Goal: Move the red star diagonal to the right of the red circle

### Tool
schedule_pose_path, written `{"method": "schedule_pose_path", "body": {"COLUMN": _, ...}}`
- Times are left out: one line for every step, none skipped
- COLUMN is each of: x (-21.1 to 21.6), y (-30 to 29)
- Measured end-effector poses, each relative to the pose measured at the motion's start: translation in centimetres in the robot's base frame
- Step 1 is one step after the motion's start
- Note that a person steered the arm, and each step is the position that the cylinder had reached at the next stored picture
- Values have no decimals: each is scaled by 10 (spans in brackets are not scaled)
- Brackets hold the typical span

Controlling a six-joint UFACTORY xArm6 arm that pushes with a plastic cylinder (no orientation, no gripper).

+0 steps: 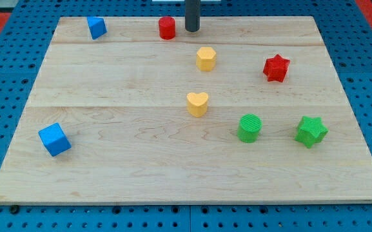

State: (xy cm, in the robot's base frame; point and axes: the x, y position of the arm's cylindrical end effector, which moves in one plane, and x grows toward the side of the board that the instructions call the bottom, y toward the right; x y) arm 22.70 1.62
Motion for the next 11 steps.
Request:
{"method": "schedule_pose_path", "body": {"x": 24, "y": 91}}
{"method": "schedule_pose_path", "body": {"x": 18, "y": 198}}
{"method": "schedule_pose_path", "body": {"x": 79, "y": 227}}
{"method": "schedule_pose_path", "body": {"x": 172, "y": 226}}
{"method": "schedule_pose_path", "body": {"x": 180, "y": 184}}
{"method": "schedule_pose_path", "body": {"x": 148, "y": 180}}
{"method": "schedule_pose_path", "body": {"x": 117, "y": 160}}
{"method": "schedule_pose_path", "body": {"x": 157, "y": 160}}
{"method": "schedule_pose_path", "body": {"x": 138, "y": 121}}
{"method": "schedule_pose_path", "body": {"x": 108, "y": 132}}
{"method": "schedule_pose_path", "body": {"x": 75, "y": 144}}
